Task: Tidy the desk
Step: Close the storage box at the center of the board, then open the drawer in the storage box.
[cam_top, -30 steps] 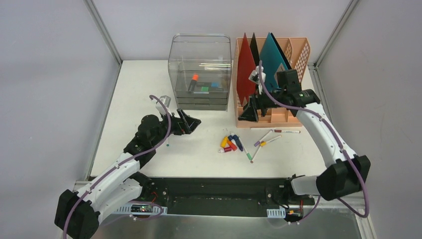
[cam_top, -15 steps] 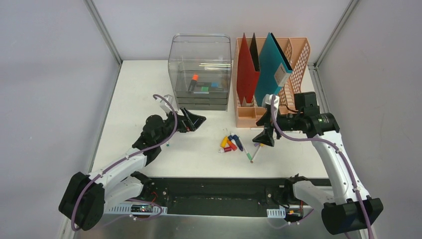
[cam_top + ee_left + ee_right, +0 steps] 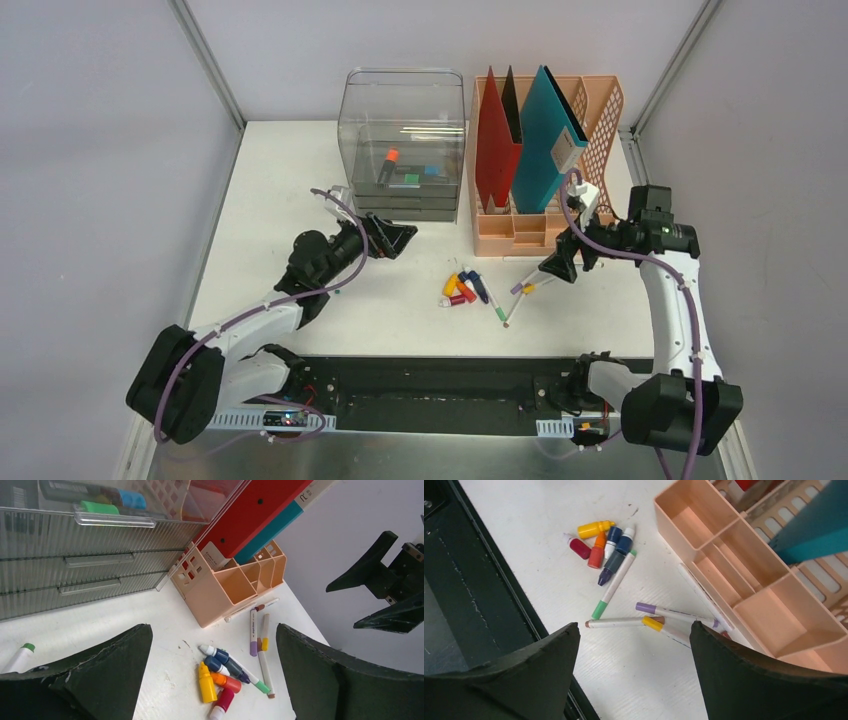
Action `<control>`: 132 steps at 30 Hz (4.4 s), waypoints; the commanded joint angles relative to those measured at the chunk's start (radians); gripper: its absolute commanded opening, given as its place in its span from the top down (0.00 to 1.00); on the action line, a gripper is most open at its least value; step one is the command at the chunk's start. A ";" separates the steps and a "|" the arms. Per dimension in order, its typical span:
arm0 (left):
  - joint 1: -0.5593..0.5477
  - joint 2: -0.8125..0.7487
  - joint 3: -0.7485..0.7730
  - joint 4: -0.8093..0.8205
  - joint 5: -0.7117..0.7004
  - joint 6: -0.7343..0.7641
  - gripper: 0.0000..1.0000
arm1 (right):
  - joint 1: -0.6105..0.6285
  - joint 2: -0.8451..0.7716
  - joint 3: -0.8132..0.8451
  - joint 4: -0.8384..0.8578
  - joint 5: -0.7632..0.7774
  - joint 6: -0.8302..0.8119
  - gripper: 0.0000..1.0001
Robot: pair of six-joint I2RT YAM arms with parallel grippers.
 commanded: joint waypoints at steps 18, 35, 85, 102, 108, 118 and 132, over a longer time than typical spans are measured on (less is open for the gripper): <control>0.006 0.525 0.068 0.482 -0.020 -0.244 0.17 | -0.023 -0.010 -0.074 0.151 0.067 0.038 0.16; 0.008 0.555 0.070 0.445 -0.254 -0.459 0.18 | 0.045 -0.013 -0.087 0.170 0.133 0.042 0.16; 0.063 0.758 0.197 0.573 -0.187 -0.512 1.00 | 0.095 -0.004 -0.092 0.158 0.180 0.016 0.16; 0.042 0.570 0.004 0.516 -0.059 -0.430 0.77 | 0.095 -0.001 -0.092 0.156 0.164 0.017 0.16; 0.042 0.405 -0.008 0.315 -0.005 -0.281 0.53 | 0.096 0.002 -0.094 0.155 0.158 0.018 0.16; 0.042 0.012 0.035 -0.275 -0.038 0.160 0.23 | 0.095 0.004 -0.093 0.156 0.155 0.017 0.16; 0.041 0.147 0.046 -0.101 0.376 0.145 0.08 | 0.112 0.002 -0.097 0.155 0.158 0.014 0.16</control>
